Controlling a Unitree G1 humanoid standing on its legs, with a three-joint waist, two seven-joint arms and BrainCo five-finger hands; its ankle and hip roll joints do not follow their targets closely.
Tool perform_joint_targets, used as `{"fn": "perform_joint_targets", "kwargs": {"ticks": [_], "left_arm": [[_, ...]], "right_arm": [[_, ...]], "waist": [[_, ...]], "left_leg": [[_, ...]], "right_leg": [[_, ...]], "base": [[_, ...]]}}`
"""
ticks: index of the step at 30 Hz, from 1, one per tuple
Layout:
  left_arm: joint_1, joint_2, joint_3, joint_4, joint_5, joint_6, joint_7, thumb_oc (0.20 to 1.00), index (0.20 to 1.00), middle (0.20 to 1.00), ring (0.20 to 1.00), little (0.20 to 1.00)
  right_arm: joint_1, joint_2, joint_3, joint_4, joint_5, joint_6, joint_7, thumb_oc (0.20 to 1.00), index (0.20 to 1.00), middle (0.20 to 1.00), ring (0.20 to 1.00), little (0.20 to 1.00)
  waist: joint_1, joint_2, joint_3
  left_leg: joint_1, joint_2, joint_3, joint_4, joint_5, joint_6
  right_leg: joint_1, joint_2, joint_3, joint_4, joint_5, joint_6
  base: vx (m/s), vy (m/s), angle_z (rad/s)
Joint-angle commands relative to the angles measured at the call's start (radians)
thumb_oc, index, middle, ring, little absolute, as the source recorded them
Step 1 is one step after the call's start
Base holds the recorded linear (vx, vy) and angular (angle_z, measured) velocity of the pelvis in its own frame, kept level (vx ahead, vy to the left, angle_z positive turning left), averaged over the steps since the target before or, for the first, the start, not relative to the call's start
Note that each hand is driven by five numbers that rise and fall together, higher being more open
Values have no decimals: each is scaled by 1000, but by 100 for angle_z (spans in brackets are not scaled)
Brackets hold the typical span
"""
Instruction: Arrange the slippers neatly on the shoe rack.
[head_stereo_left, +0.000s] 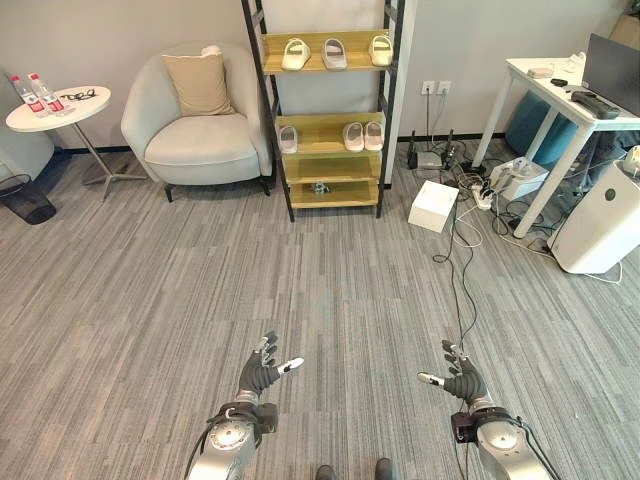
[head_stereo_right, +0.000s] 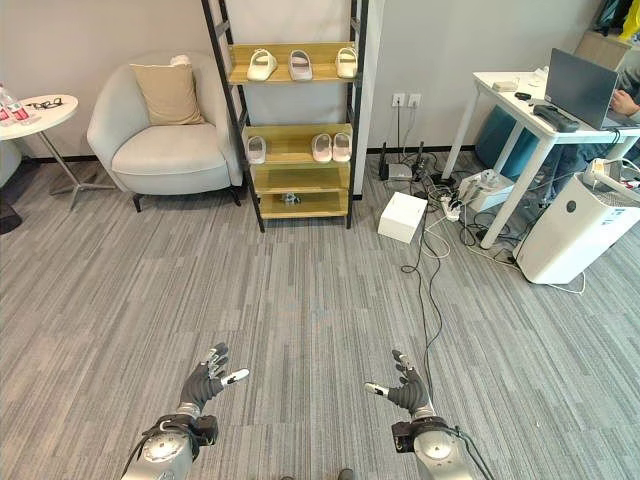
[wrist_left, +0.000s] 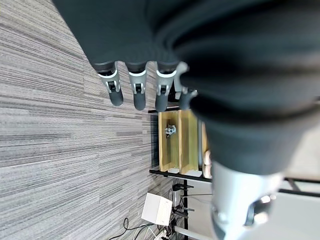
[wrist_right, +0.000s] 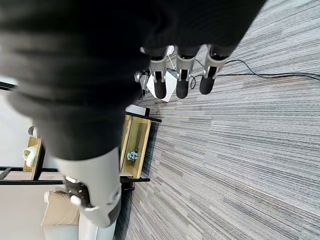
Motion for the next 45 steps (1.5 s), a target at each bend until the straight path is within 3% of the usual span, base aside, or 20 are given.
{"fn": "perform_joint_targets", "kwargs": {"ticks": [1,17,28,31,32,33,35,37,38,40,43,45], "left_arm": [[-54,-2,7,7,1,-36,4,1000,1000,1000,1000,1000],[-82,-2,-5,3,10,-48,19,1000,1000,1000,1000,1000],[-60,31,33,-38,10,-51,25,1000,1000,1000,1000,1000],[-38,50,55,-59,11,-51,20,1000,1000,1000,1000,1000],[-32,55,65,-60,14,-51,18,1000,1000,1000,1000,1000],[-29,65,82,-58,23,-50,19,1000,1000,1000,1000,1000],[-35,73,91,-43,38,-49,18,1000,1000,1000,1000,1000],[-40,75,93,-35,53,-47,20,1000,1000,1000,1000,1000],[-54,76,94,-31,61,-52,15,1000,1000,1000,1000,1000],[-65,78,90,-39,57,-61,13,1000,1000,1000,1000,1000],[-86,70,88,-45,66,-63,21,1000,1000,1000,1000,1000],[-96,66,87,-50,68,-64,19,1000,1000,1000,1000,1000]], "right_arm": [[-50,0,-18,-60,-3,-56,-21,1000,1000,1000,1000,1000],[-65,2,-10,-58,-14,-54,-32,1000,1000,1000,1000,1000],[-79,-14,5,-67,-8,-50,-19,1000,1000,1000,1000,1000],[-72,-23,-15,-74,-18,-44,-14,1000,1000,1000,1000,1000],[-67,-24,-22,-79,-24,-43,-13,1000,1000,1000,1000,1000],[-74,-19,-34,-75,-29,-43,-17,1000,1000,1000,1000,1000],[-74,-17,-41,-82,-38,-42,-13,1000,1000,1000,1000,1000],[-71,-14,-43,-88,-40,-44,-13,1000,1000,1000,1000,1000],[-65,-15,-43,-105,-37,-43,-5,1000,1000,1000,1000,1000],[-72,-23,-42,-103,-32,-46,-6,1000,1000,1000,1000,1000],[-89,-22,-34,-94,-30,-43,-10,1000,1000,1000,1000,1000],[-92,-21,-33,-92,-33,-42,-10,1000,1000,1000,1000,1000]], "waist": [[-16,-28,14],[-28,-26,22],[-7,-52,60],[-2,-52,73],[-3,-47,83],[-3,-40,109],[-12,-39,139],[-13,-38,156],[-9,-33,163],[-8,-25,174],[-4,-38,175],[-3,-38,173]], "left_leg": [[58,-11,-54,0,-178,7],[33,-14,-50,0,-164,-6],[17,-14,-38,29,-185,15],[-28,-24,-41,73,-202,34],[-31,-24,-43,78,-210,42],[-34,-28,-34,77,-215,56],[-21,-40,-27,82,-221,69],[-4,-42,-27,82,-228,71],[33,-31,-15,59,-237,62],[57,-16,-7,46,-242,50],[94,-14,20,27,-257,29],[107,-11,26,21,-264,21]], "right_leg": [[94,-10,0,2,-222,25],[85,-19,-47,2,-214,33],[69,-16,2,7,-218,34],[8,-28,-6,103,-243,47],[-38,-31,-6,189,-257,56],[-144,-44,-15,381,-239,97],[-233,-62,-7,562,-185,125],[-259,-73,-9,618,-191,113],[-264,-80,-56,522,-229,84],[-232,-56,-76,343,-207,81],[-239,-20,-79,77,-142,109],[-233,-12,-90,21,-127,117]], "base": [[0,0,0],[-1,5,5],[40,38,-5],[47,147,-11],[3,206,-11],[1,273,-17],[47,213,-26],[145,85,-9],[235,9,7],[270,-54,-4],[280,-133,-27],[234,-115,-27]]}}
